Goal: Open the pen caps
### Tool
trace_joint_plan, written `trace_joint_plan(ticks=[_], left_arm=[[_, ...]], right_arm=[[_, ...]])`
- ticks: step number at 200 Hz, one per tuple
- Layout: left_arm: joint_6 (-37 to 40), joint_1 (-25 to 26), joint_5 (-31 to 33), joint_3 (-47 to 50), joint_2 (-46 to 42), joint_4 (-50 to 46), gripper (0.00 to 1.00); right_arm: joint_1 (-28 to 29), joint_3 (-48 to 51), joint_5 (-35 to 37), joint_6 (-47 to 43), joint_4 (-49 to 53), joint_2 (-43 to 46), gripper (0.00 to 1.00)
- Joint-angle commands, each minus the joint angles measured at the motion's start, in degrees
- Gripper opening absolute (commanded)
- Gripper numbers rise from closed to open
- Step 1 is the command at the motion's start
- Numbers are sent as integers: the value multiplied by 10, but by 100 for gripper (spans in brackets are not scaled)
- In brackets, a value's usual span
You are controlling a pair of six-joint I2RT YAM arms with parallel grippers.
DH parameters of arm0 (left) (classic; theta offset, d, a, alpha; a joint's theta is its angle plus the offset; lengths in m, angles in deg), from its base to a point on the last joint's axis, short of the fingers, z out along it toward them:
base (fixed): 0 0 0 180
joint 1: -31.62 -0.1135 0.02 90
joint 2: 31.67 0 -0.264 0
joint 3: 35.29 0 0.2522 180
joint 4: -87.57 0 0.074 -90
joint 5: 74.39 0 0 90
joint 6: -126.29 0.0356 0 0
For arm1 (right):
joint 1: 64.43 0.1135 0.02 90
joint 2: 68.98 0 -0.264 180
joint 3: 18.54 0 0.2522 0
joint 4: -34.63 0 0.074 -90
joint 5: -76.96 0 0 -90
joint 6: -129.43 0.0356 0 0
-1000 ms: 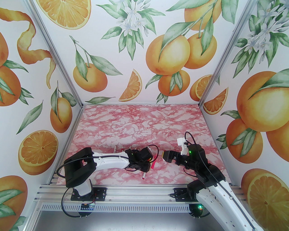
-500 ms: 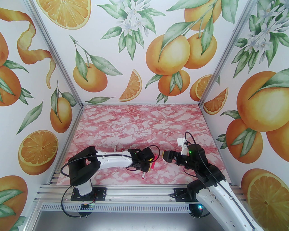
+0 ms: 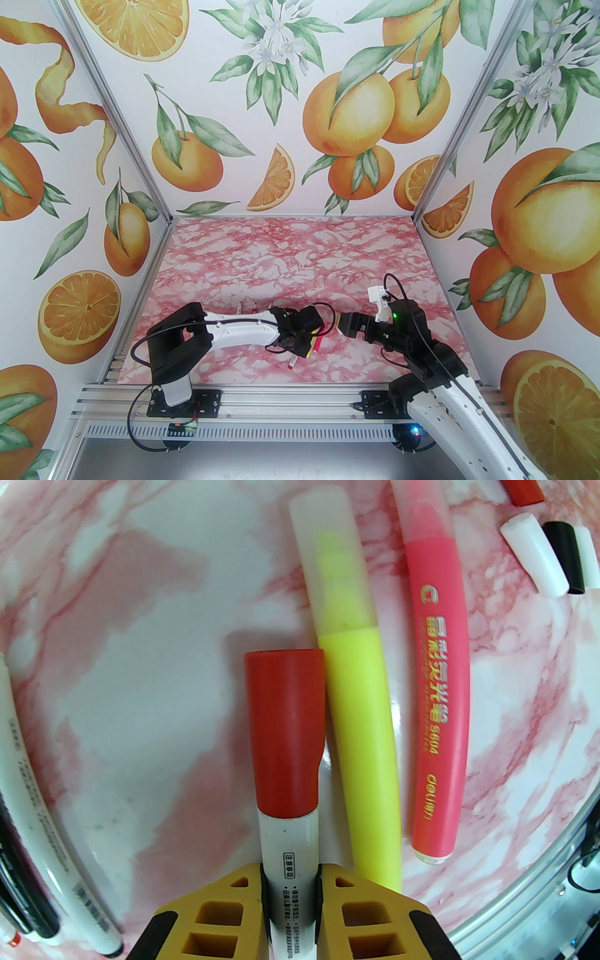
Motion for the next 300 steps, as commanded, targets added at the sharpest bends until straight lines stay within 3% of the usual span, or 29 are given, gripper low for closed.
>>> trace_joint_plan(ticks=[1, 45, 74, 90, 165, 203, 245, 300], left_arm=[[28, -42, -41, 26, -70, 40, 15], [84, -109, -229, 75, -147, 162, 15], [56, -151, -391, 137, -179, 314, 14], [54, -157, -430, 146, -189, 344, 14], [40, -156, -472, 150, -193, 397, 13], [35, -157, -477, 151, -188, 409, 12], [32, -149, -481, 148, -177, 417, 8], [35, -145, -483, 148, -170, 412, 7]], right_arm=[[4, 20, -28, 39, -60, 11, 94], [4, 53, -46, 103, -156, 17, 78], [8, 73, -29, 160, -236, 17, 68], [10, 80, -22, 178, -273, 6, 65], [78, 69, 28, 191, -353, -78, 65], [105, 68, 41, 198, -386, -110, 61], [124, 68, 57, 204, -411, -132, 48], [124, 61, 75, 201, -402, -125, 23]])
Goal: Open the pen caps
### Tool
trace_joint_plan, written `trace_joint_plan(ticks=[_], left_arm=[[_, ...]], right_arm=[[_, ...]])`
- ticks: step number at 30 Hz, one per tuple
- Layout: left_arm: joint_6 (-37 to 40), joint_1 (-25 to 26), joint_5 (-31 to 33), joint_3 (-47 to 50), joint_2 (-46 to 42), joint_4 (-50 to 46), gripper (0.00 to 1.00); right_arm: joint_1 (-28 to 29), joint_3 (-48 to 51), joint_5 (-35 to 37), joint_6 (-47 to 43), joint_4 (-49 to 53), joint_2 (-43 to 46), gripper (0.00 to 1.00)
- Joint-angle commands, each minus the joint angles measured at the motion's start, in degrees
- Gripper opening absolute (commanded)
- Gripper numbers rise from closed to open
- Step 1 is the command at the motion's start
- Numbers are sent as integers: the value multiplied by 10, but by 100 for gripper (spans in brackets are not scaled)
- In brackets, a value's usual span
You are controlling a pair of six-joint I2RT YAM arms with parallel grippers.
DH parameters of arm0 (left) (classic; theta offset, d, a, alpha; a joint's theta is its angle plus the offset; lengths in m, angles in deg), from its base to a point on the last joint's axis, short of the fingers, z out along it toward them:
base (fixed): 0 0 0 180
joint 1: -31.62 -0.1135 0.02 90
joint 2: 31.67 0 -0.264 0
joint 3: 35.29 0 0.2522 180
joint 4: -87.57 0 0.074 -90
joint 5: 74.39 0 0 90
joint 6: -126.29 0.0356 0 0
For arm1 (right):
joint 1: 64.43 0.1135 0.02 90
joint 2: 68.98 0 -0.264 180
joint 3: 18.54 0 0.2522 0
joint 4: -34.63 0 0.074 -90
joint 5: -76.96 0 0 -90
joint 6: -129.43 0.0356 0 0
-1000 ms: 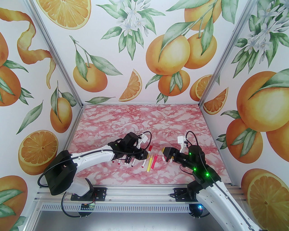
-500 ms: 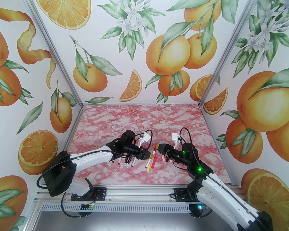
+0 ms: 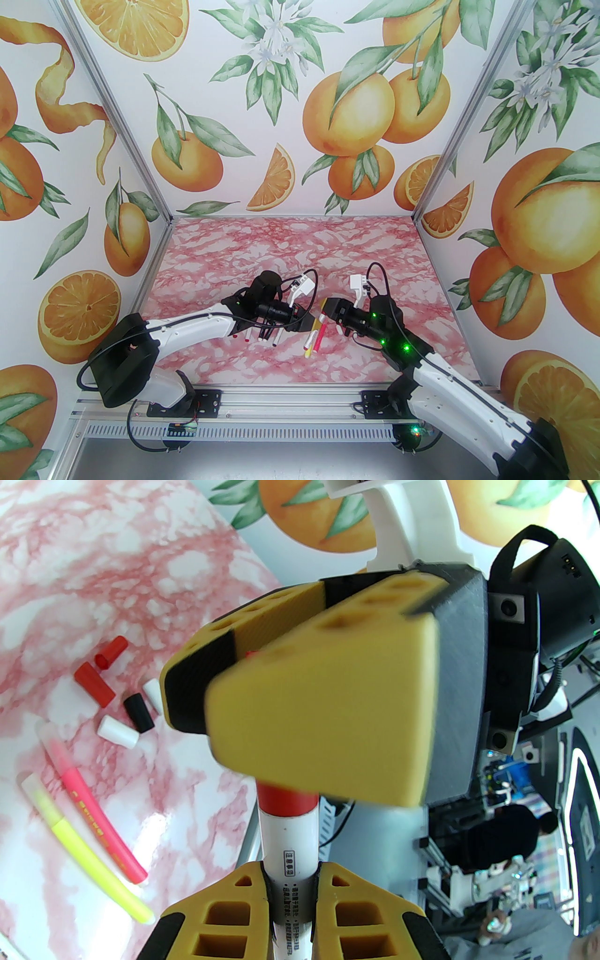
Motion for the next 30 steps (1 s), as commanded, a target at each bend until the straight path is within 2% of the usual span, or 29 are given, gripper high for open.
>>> trace_joint_plan(ticks=[1, 6, 14, 30], left_arm=[[0, 3, -15, 5, 5, 16, 7], [13, 11, -18, 2, 10, 1, 0], [35, 34, -25, -2, 20, -25, 0], [45, 66, -42, -9, 48, -38, 0]], right_arm=[[4, -13, 25, -3, -9, 8, 23], [4, -11, 53, -3, 4, 23, 16], [-4, -30, 97, -21, 34, 48, 11], [-106, -32, 54, -17, 25, 81, 7]])
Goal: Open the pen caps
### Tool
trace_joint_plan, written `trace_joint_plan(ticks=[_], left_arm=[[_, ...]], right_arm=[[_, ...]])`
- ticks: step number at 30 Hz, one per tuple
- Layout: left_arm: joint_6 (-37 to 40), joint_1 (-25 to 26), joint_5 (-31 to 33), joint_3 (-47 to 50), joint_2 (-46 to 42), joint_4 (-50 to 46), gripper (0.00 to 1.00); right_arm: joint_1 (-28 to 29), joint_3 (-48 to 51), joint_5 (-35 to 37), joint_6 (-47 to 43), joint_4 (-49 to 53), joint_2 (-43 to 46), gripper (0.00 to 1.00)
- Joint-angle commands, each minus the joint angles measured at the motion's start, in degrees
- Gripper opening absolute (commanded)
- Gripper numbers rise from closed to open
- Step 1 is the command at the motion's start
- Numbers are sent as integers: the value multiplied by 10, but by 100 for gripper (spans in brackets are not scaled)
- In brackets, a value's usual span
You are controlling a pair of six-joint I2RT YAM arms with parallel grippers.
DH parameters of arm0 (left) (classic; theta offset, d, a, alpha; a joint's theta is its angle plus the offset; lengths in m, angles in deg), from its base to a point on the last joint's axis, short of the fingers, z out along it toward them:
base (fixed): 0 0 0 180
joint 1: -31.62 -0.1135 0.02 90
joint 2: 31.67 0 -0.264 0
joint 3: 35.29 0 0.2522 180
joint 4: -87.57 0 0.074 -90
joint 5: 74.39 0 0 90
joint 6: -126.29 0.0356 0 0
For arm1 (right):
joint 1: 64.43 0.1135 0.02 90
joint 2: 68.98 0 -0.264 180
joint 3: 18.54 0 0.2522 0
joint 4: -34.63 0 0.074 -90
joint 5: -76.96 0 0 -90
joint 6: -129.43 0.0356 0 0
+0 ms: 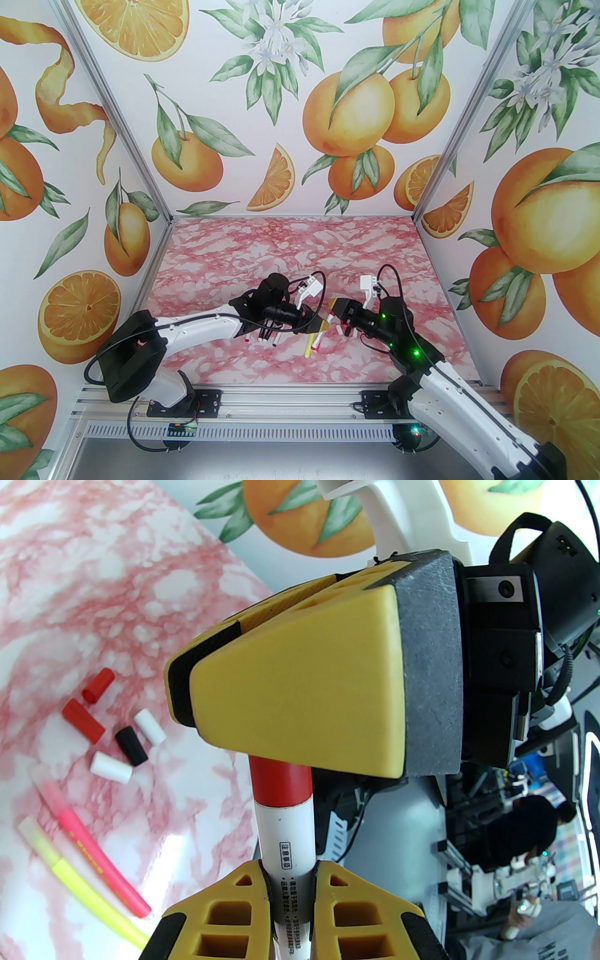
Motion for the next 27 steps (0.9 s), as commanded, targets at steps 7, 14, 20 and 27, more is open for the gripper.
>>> trace_joint_plan(ticks=[7, 14, 20, 27], left_arm=[[24, 42, -79, 4, 31, -80, 0], [22, 45, -80, 4, 30, -77, 0], [18, 47, -77, 4, 31, -74, 0], [-8, 38, -43, -52, 6, -51, 21]], right_arm=[[-71, -33, 80, -23, -59, 14, 6], [-101, -37, 72, -13, -83, 13, 5], [-107, -44, 73, -13, -87, 9, 5], [-94, -47, -17, -12, -116, -25, 5]])
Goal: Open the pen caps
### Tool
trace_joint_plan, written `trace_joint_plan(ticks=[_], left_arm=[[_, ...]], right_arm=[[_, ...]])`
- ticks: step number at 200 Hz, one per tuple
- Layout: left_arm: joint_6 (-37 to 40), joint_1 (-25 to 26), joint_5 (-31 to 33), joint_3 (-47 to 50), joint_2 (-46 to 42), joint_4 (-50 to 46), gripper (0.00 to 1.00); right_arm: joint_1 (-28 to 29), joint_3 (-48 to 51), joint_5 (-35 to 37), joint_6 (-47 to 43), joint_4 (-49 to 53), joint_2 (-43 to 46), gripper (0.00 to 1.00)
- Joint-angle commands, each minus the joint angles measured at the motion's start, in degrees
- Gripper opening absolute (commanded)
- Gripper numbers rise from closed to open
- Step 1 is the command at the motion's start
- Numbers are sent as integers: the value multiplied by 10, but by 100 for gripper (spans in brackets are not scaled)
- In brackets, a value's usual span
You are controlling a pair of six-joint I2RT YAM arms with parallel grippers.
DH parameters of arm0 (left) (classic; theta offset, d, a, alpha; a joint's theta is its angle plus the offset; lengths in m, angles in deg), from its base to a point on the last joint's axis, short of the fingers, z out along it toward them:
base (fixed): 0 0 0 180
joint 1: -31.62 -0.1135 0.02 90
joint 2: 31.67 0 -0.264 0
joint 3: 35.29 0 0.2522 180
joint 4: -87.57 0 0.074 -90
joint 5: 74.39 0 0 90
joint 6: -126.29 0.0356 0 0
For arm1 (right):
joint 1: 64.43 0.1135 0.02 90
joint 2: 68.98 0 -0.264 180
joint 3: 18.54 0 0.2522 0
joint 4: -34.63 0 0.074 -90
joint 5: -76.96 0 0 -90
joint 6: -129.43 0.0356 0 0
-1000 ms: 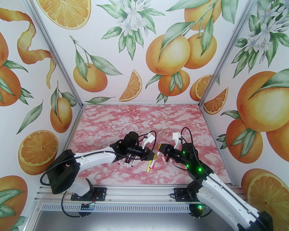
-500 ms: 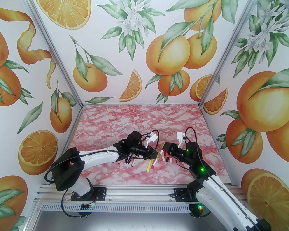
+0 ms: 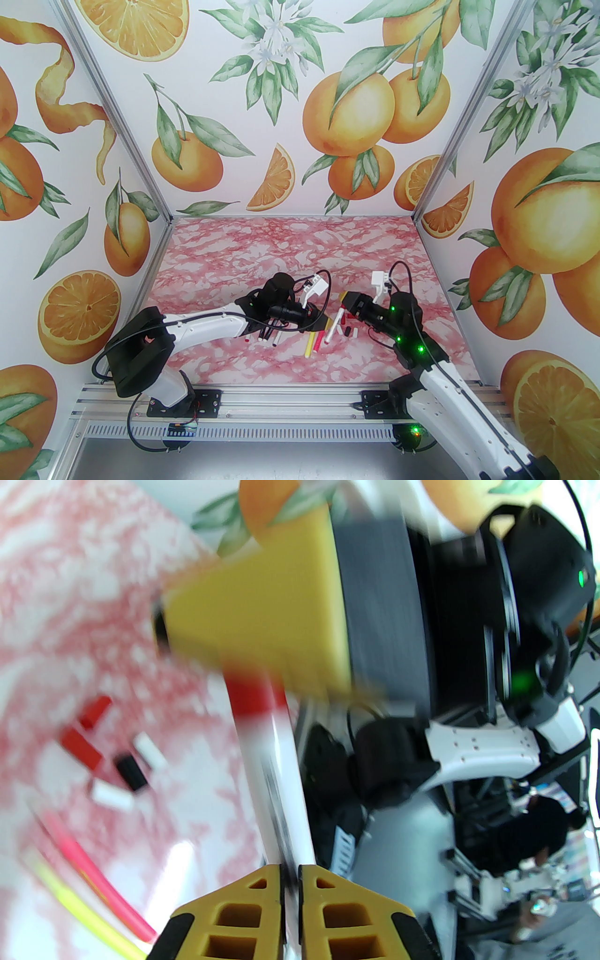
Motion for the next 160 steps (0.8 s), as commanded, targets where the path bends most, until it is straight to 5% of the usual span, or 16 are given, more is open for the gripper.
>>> trace_joint_plan(ticks=[1, 55, 138, 160], left_arm=[[-2, 19, -47, -43, -18, -46, 24], [-13, -8, -30, -79, -56, -44, 52], [-31, -20, -26, -77, -41, -27, 47], [-42, -25, -29, -77, -37, -19, 26]], right_arm=[[8, -38, 20, -4, -89, -3, 5], [59, -45, 57, -34, -43, 1, 6], [95, -23, 45, 16, -134, -19, 5], [99, -19, 49, 17, -134, -16, 5]])
